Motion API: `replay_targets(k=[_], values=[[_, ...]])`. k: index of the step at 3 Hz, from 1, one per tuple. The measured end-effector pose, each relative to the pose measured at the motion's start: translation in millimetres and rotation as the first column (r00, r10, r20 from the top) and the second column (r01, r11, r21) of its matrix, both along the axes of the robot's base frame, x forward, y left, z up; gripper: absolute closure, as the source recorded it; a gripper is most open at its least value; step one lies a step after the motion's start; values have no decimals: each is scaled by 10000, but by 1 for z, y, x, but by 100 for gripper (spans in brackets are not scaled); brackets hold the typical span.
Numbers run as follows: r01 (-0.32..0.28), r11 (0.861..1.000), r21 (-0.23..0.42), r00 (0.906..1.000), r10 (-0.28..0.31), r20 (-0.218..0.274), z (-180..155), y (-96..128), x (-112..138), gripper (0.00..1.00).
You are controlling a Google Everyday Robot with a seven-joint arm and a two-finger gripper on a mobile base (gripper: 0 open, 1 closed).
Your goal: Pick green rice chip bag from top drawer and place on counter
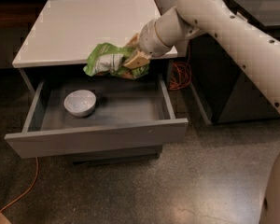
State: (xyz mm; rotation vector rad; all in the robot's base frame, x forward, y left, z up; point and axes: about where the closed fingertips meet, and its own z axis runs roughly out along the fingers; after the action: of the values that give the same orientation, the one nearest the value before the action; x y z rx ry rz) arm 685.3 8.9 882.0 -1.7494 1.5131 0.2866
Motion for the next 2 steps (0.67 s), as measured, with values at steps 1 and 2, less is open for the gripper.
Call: replay_targets(k=[1, 2], values=[[60, 9999, -111, 10000, -59, 69, 5, -1, 18, 100], [396, 9992, -103, 9991, -394, 153, 8, -6, 51, 100]])
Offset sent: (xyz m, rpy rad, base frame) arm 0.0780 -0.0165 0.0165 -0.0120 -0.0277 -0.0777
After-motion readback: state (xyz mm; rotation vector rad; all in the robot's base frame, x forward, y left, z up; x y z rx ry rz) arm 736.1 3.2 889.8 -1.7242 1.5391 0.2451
